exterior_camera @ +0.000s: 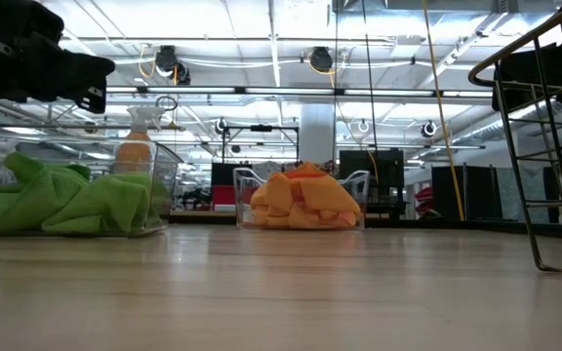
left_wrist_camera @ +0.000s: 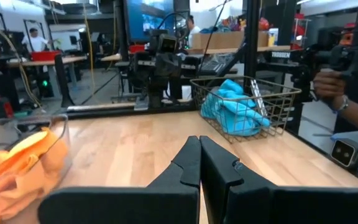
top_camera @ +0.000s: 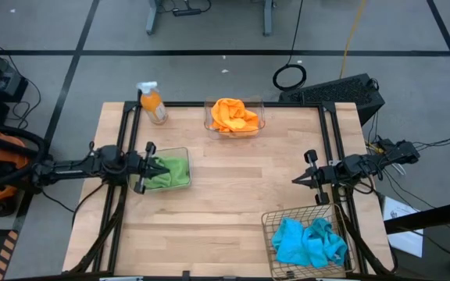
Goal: Sort microfiber towel by color & place in baskets
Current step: Return to Home Position
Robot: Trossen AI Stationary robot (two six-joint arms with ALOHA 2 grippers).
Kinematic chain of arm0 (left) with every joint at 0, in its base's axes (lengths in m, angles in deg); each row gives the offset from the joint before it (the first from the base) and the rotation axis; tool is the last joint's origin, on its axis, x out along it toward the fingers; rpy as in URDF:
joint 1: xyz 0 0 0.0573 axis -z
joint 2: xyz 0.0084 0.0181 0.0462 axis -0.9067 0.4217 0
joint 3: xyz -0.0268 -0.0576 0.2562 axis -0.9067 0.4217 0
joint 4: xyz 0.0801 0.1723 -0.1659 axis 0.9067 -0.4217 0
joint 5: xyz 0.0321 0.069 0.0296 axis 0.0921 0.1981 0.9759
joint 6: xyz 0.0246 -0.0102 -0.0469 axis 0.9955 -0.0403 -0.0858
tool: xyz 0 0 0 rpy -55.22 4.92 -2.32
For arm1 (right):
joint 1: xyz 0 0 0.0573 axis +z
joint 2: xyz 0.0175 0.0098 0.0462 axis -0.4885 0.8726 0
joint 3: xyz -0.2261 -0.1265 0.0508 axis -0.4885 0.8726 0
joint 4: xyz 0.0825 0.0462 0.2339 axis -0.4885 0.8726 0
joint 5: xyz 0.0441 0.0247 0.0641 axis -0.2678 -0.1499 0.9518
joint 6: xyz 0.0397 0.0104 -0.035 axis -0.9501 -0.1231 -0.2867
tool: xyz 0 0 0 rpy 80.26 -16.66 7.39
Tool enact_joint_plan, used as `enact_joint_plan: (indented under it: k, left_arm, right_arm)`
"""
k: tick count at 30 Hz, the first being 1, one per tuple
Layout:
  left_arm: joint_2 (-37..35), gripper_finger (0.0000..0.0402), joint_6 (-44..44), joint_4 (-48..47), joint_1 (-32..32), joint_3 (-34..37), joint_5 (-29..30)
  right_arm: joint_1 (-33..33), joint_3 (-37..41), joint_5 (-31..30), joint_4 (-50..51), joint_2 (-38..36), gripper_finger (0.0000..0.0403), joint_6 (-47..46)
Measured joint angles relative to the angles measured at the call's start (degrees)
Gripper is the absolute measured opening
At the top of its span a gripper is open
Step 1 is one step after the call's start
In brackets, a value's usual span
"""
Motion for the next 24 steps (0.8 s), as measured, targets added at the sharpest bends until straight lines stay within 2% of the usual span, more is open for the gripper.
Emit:
enact_joint_plan:
  k: [4, 9, 13, 24]
  left_arm:
    - [0.77, 0.0002, -0.18, -0.06, -0.02, 0.0, -0.04]
    - [0.79, 0.0002, -0.67, -0.09, 0.15, 0.02, 0.0]
    - [0.79, 0.0002, -1.86, -0.34, 0.15, 0.04, 1.4]
    - [0.79, 0.0002, -0.13, -0.78, 0.15, 0.07, 3.84]
  right_arm:
    - [0.0, 0.01, -0.4, -0.02, -0.02, 0.0, 0.84]
    - [-0.02, 0.02, -7.21, -0.95, 0.0, 0.0, 1.45]
    - [-0.02, 0.02, -9.94, -1.21, 0.0, 0.0, 1.62]
    - [-0.02, 0.02, -10.36, -1.31, -0.01, 0.0, 1.06]
